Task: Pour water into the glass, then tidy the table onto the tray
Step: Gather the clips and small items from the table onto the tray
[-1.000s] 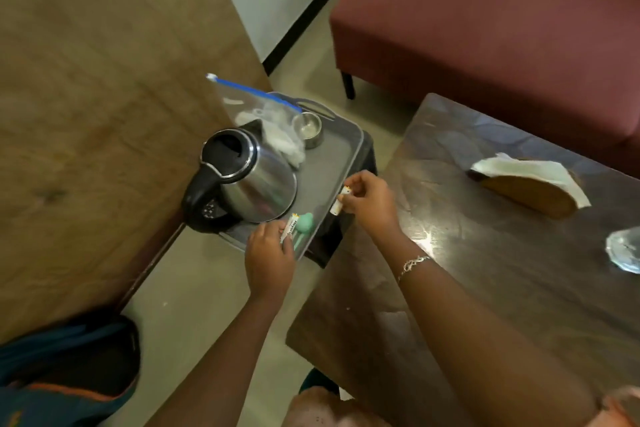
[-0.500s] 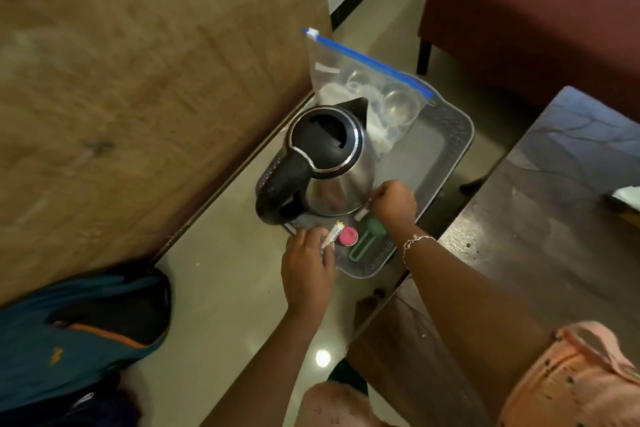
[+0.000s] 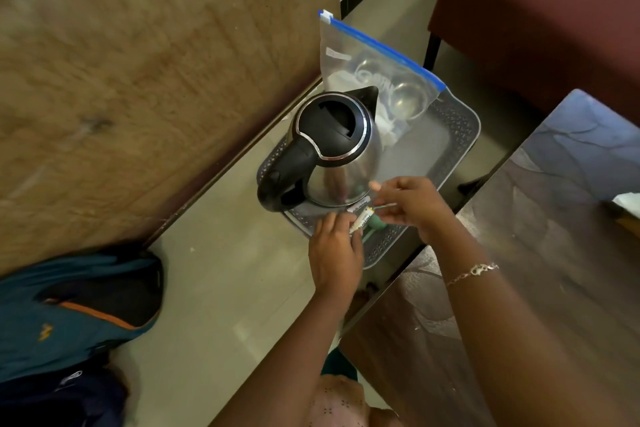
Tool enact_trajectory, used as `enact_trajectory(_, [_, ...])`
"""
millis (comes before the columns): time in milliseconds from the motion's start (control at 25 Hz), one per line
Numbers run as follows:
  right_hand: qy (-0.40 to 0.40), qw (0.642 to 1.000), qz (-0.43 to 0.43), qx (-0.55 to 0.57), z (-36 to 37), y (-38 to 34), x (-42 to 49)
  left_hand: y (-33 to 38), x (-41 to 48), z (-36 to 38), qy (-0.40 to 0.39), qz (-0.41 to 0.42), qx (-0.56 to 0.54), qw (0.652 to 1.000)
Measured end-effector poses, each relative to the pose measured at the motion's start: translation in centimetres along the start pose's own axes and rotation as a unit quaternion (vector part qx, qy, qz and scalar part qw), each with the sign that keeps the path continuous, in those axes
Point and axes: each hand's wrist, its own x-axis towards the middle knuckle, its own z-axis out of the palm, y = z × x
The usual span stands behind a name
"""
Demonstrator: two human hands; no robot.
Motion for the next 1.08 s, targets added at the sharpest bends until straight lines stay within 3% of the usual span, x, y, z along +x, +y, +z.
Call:
enact_trajectory(40, [-0.026,1.0,-0.003,0.003,-0.1,0.1,-1.0,0.5,-0.1,0.3,-0.003,-0.001,-0.001,1.0])
enact_trajectory(160, [0.013,0.999,-0.031,-0.028,-0.7,0.3,-1.9,1.7,-0.2,1.0,-0.023,0.004,-0.004,1.0])
enact_trajectory(280, [0.003,0.996,-0.033,-0.088,-1.5,-0.2,-1.1,2.3,0.2,1.6,-0.028,0.004,-0.008,1.0])
enact_trajectory(400, [0.088,0.99,-0.049,-0.096,-2.2,-0.1,1.0,2.0,-0.4,2.4,-0.042,-0.002,-0.023,0.999])
enact_trajectory(480, [0.13,0.984,-0.059,-0.11,-2.0,-0.1,2.4,1.4,-1.9,3.2,-0.114,0.009,-0.008,0.993])
enact_trajectory(720, [0.144,0.958,-0.063,-0.24,0.7,1.3,5.1,-1.0,-1.5,4.3,-0.222,0.023,0.053,0.973])
enact_trajectory(1080, [0.081,0.926,-0.037,-0.367,1.9,2.3,6.7,-2.5,-2.1,4.3,-0.206,0.08,0.052,0.974])
